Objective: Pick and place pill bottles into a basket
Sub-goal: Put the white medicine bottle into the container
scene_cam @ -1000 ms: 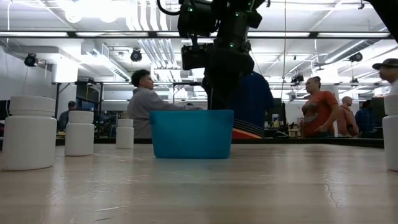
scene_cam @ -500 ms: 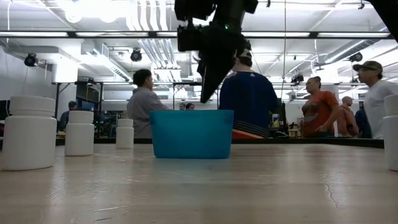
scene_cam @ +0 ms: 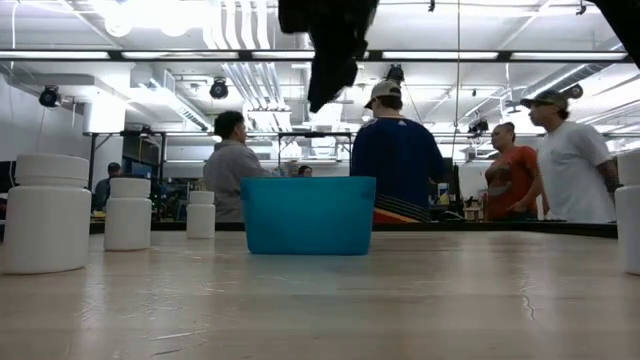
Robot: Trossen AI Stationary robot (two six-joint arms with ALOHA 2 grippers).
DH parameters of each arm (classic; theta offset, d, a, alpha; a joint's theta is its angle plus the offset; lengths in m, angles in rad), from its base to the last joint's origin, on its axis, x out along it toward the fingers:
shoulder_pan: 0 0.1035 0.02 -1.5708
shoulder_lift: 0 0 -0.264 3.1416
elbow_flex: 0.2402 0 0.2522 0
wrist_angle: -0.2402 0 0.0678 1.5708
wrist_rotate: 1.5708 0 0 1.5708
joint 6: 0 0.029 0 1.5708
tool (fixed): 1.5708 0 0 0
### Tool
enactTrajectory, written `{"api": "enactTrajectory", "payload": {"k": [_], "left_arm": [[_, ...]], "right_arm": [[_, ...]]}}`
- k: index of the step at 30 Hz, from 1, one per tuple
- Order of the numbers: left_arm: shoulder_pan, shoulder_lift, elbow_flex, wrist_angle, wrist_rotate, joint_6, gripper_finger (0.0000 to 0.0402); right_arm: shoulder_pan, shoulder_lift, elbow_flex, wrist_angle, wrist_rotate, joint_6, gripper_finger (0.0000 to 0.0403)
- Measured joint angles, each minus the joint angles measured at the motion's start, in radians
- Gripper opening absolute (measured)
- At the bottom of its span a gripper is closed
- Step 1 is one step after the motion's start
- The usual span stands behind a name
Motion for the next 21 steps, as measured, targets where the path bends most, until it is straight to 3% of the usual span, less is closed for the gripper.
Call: {"api": "enactTrajectory", "payload": {"k": [13, 21], "left_arm": [[0.003, -0.057, 0.0, 0.001, 0.0, 0.046, 0.0256], [0.003, -0.085, 0.0, 0.003, 0.0, 0.098, 0.0256]], "right_arm": [[0.035, 0.0, 0.2, -0.195, 0.002, 0.092, 0.0206], [0.105, -0.006, 0.247, -0.255, 0.021, 0.169, 0.0206]]}}
